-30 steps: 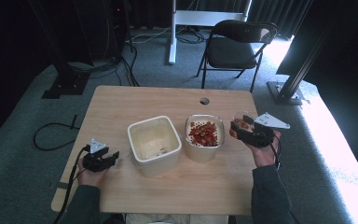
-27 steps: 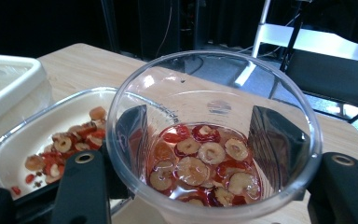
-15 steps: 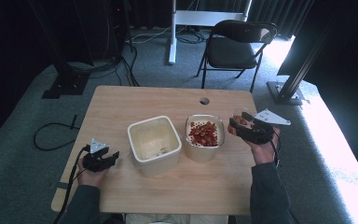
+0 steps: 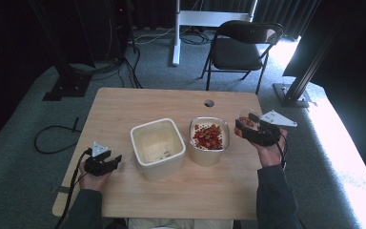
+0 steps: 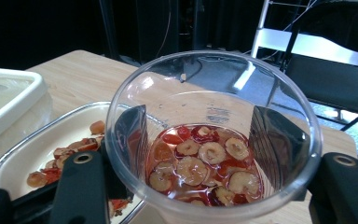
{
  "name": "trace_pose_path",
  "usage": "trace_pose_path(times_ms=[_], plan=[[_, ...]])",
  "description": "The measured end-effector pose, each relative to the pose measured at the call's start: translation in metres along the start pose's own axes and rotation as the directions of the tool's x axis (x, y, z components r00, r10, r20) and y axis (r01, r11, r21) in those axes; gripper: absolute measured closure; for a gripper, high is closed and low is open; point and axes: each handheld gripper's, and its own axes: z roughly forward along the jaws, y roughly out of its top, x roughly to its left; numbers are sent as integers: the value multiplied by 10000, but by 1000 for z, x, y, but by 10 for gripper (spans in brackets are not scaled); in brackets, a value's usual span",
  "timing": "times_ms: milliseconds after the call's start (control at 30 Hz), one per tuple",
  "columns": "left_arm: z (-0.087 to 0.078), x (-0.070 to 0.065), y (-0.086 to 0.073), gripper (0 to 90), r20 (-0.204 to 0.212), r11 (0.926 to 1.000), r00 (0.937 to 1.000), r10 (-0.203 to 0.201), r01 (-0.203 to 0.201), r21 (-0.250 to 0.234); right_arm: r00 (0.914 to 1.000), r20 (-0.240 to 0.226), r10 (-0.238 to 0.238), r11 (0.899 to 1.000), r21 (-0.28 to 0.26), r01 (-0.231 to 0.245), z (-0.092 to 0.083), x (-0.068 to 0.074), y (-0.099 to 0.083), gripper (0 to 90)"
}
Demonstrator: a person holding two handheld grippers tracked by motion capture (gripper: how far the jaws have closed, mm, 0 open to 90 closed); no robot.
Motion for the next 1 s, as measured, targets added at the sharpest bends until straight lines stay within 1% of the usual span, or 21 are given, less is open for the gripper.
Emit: trace_pose_path(times_ms=[33,167,233,267,300,500,633,667,733,767,800,867,900,933,967,1000], plan=[[0,0,0,467,-10,10000,10000,-45,45,-13,10000,25,-50,10000,16,50,0,0,1,371],[-1,0,-1,467,-34,10000,10000,-19,19,4,9998,100,-168,9998,74,167,2,1,3,370],[-1,0,-1,467,-45,10000,10000,-21,21,11,9993,205,-322,9994,158,319,3,2,4,370],[-1,0,-1,467,-47,10000,10000,-21,22,12,9983,313,-494,9985,240,486,4,4,5,369],[-1,0,-1,467,-54,10000,10000,-14,14,10,9983,313,-494,9985,240,486,4,4,5,369],[-1,0,-1,467,-51,10000,10000,18,-18,19,9929,666,-983,9944,462,954,5,9,10,369],[-1,0,-1,467,-64,10000,10000,35,-35,26,9862,905,-1385,9891,632,1331,7,12,13,369],[-1,0,-1,467,-73,10000,10000,19,-19,43,9819,1029,-1590,9857,737,1519,7,14,15,369],[-1,0,-1,467,-72,10000,10000,21,-21,43,9764,1150,-1826,9812,847,1735,8,16,17,369],[-1,0,-1,467,-74,10000,10000,21,-21,36,9764,1150,-1826,9812,847,1735,8,16,17,369],[-1,0,-1,467,-67,10000,10000,25,-24,53,9704,1260,-2059,9763,945,1948,9,18,18,368],[-1,0,-1,467,-66,10000,10000,13,-13,61,9630,1362,-2323,9701,1041,2193,10,21,20,367],[-1,0,-1,467,-70,10000,10000,18,-18,61,9630,1362,-2323,9701,1041,2193,10,21,20,367],[-1,0,-1,467,-71,10000,10000,19,-18,61,9588,1421,-2461,9665,1099,2318,10,22,21,367],[-1,0,-1,467,-71,10000,10000,19,-18,61,9588,1421,-2461,9665,1099,2318,10,22,21,367],[-1,0,-1,467,-73,10000,10000,33,-33,62,9551,1466,-2576,9636,1124,2426,11,23,21,367]])
